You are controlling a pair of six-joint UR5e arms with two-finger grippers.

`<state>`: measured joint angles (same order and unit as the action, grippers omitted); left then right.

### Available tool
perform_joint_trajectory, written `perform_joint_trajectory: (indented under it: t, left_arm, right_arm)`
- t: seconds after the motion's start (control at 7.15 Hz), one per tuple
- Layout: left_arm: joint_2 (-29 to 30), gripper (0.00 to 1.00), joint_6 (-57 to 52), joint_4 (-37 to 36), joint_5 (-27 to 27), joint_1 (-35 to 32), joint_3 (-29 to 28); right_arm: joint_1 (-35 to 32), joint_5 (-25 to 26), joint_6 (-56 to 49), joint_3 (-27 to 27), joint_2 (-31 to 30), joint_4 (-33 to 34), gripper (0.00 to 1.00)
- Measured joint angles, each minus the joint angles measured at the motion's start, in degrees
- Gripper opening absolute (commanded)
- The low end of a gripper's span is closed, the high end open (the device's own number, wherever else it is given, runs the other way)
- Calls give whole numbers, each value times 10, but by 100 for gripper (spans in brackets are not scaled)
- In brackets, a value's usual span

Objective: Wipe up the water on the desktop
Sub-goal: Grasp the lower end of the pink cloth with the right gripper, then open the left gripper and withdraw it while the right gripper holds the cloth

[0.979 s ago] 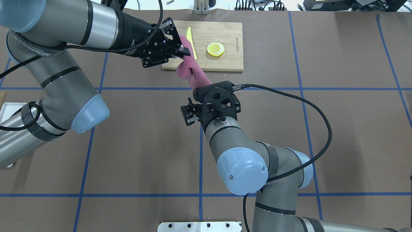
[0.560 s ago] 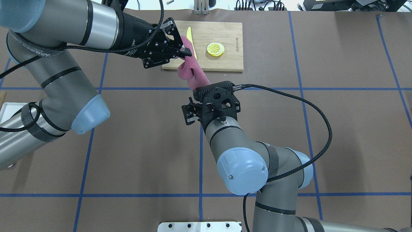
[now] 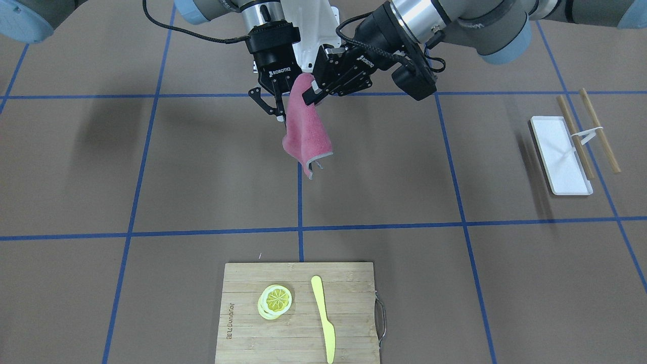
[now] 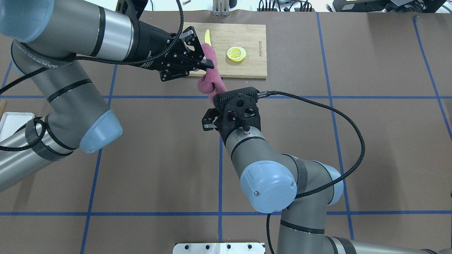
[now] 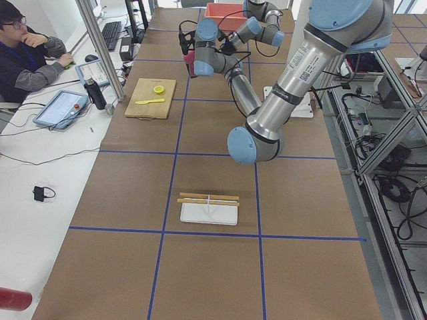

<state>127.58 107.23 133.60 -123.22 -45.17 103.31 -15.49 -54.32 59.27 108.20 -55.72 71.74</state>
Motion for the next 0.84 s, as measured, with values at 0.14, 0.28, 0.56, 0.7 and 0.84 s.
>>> perform_joint_trajectory:
  t: [0.14, 0.28, 0.56, 0.7, 0.84]
  left_arm:
    - [-1, 0, 0, 0, 0, 0, 3]
    - [-2, 0, 0, 0, 0, 1, 4]
    - [-4, 0, -3, 1, -1, 1, 3]
    - [-7, 0, -6, 1, -2, 0, 2]
    - [-10, 0, -8, 1, -1, -2, 1]
  right_arm:
    - [-1, 0, 1, 0, 0, 0, 0]
    - [-3, -1, 12, 1, 0, 0, 0]
    - [-8, -5, 44, 2, 0, 0, 0]
    - [-9, -6, 48, 2, 0, 0, 0]
    - [-10, -7, 50, 3, -1, 0, 0]
